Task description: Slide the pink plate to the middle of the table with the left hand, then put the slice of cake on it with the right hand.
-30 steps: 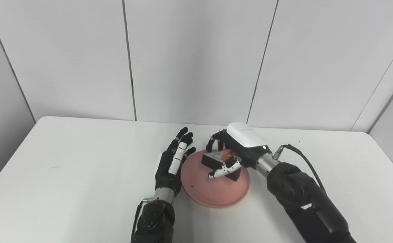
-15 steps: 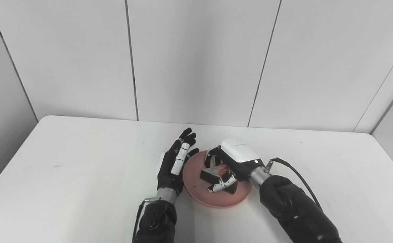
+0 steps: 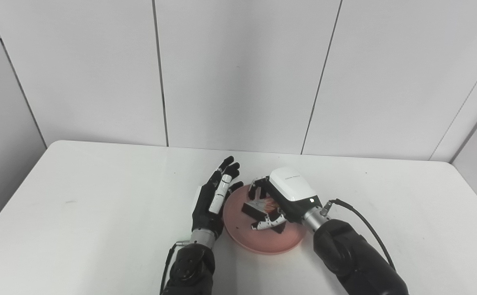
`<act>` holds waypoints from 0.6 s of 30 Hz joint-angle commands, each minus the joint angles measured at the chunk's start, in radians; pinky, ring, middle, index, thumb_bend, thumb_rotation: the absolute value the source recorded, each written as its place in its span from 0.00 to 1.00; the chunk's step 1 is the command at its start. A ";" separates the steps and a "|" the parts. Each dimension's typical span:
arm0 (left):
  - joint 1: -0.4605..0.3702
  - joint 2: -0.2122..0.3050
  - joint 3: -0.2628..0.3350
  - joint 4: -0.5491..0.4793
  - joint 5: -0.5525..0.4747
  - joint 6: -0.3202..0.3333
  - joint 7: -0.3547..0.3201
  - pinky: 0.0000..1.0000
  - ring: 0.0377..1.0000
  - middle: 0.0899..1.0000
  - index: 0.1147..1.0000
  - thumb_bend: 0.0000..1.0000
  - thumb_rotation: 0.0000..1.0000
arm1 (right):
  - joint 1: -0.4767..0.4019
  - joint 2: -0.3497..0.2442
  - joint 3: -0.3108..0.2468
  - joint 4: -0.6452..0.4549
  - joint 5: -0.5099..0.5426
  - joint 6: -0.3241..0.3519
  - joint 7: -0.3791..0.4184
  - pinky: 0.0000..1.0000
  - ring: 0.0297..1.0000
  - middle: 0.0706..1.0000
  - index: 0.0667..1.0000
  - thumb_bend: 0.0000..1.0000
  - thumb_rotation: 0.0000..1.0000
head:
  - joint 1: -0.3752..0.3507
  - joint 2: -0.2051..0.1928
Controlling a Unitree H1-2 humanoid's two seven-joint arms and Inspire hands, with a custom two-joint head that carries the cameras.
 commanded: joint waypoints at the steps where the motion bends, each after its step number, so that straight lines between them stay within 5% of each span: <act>1: 0.043 0.002 0.001 0.027 0.006 0.071 0.022 0.80 0.89 0.85 0.81 0.84 0.72 | -0.026 -0.014 -0.011 -0.016 -0.003 -0.037 -0.035 0.29 0.38 0.51 0.62 0.66 0.76 | 0.001 0.000; 6: 0.045 0.004 -0.004 0.023 0.010 0.076 0.021 0.80 0.89 0.85 0.82 0.84 0.73 | -0.021 -0.023 -0.009 -0.009 0.002 -0.050 -0.038 0.41 0.54 0.68 0.69 0.73 0.98 | 0.000 0.001; 18: 0.057 0.007 0.002 -0.007 -0.010 0.096 0.008 0.81 0.90 0.85 0.82 0.87 0.70 | 0.063 -0.029 -0.071 -0.135 0.081 -0.064 -0.041 0.48 0.65 0.74 0.72 0.86 1.00 | 0.001 0.008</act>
